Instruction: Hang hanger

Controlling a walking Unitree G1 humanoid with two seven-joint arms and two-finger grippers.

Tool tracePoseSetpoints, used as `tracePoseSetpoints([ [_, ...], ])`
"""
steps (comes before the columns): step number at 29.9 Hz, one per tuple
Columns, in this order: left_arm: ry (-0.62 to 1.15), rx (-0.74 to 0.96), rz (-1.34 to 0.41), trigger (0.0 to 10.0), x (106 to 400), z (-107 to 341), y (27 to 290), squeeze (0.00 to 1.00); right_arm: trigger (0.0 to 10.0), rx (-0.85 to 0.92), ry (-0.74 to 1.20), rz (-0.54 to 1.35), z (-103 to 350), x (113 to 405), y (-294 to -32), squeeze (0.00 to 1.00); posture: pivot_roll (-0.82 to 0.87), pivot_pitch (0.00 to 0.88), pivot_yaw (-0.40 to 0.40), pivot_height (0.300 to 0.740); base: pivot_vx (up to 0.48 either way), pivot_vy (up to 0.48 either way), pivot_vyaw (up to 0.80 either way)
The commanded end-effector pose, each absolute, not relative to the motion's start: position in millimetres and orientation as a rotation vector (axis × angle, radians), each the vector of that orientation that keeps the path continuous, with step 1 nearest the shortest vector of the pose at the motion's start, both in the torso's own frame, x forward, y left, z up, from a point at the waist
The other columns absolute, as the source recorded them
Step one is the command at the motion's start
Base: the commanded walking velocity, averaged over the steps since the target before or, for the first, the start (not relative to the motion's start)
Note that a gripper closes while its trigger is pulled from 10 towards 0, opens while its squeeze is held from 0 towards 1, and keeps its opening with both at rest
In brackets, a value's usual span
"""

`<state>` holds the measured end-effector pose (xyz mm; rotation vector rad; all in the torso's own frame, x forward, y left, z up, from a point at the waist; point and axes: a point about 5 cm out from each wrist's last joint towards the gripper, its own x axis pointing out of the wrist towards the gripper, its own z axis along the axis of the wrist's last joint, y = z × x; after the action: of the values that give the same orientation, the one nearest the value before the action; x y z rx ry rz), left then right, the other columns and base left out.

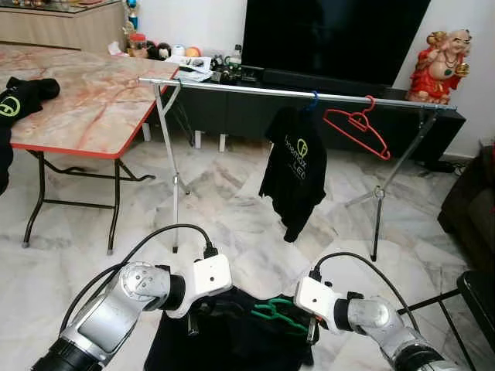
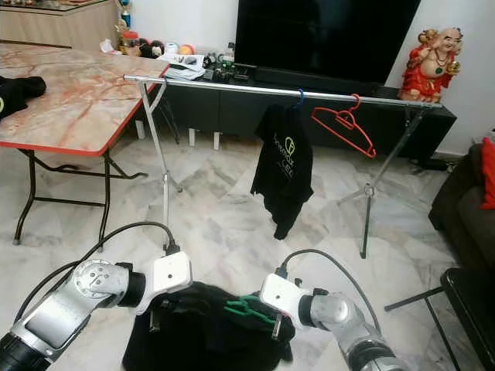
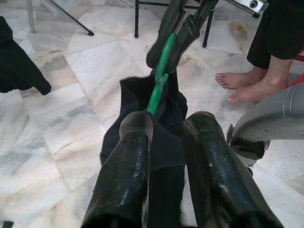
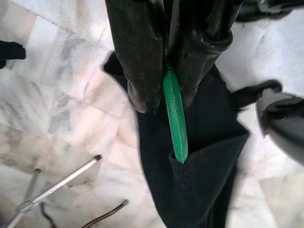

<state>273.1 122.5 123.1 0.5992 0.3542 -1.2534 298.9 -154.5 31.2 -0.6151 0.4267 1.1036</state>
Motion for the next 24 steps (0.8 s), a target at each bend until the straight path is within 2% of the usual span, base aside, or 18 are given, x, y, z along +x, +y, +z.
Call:
tracePoseSetpoints([
  [1, 0.365, 0.627, -1.255, 10.0, 273.2, 124.7, 122.8, 1.0, 0.0, -0.618, 0.416, 1.1, 33.0, 299.9, -154.8, 0.0, 0.15, 0.0, -0.101, 0.74, 0.0, 0.0, 0.0],
  [5, 0.371, 0.73, -1.13, 10.0, 283.3, 116.9, 132.6, 1.0, 0.0, -0.605, 0.412, 1.09, 34.5, 301.0, -156.5, 0.0, 0.15, 0.0, -0.101, 0.74, 0.0, 0.0, 0.0],
  [6, 0.382, 0.747, -1.076, 10.0, 288.1, 114.4, 137.3, 0.27, 0.0, -0.598, 0.413, 1.097, 35.3, 301.0, -157.2, 0.0, 0.15, 0.0, -0.101, 0.74, 0.0, 0.0, 0.0],
  [7, 0.412, 0.776, -1.015, 10.0, 292.4, 109.1, 146.6, 0.0, 0.0, -0.6, 0.414, 1.115, 36.2, 300.4, -158.9, 0.0, 0.15, 0.0, -0.101, 0.74, 0.0, 0.0, 0.0],
  [11, 0.462, 0.804, -0.972, 10.0, 291.4, 98.9, 159.2, 0.0, 0.0, -0.629, 0.421, 1.125, 36.7, 299.9, -162.8, 0.0, 0.15, 0.0, -0.102, 0.74, 0.0, 0.0, 0.0],
  [15, 0.476, 0.792, -0.961, 10.0, 286.7, 94.8, 160.5, 0.0, 0.0, -0.617, 0.417, 1.044, 41.3, 307.7, -165.8, 0.0, 0.15, 0.0, -0.104, 0.74, 0.0, 0.0, 0.0],
  [17, 0.475, 0.778, -0.962, 10.0, 284.7, 93.8, 158.0, 0.0, 0.0, -0.575, 0.401, 0.932, 46.3, 317.4, -164.3, 0.0, 0.15, 0.0, -0.105, 0.74, 0.0, 0.0, 0.0],
  [21, 0.426, 0.756, -0.926, 10.0, 286.3, 95.1, 150.6, 0.0, 0.0, -0.353, 0.381, 0.635, 59.5, 338.9, -166.3, 0.0, 0.15, 0.0, -0.105, 0.74, 0.0, 0.0, 0.0],
  [24, 0.381, 0.736, -0.893, 10.0, 290.6, 99.3, 145.9, 0.0, 0.0, -0.262, 0.373, 0.521, 65.1, 346.2, -168.8, 0.0, 0.15, 0.0, -0.104, 0.74, 0.0, 0.0, 0.0],
])
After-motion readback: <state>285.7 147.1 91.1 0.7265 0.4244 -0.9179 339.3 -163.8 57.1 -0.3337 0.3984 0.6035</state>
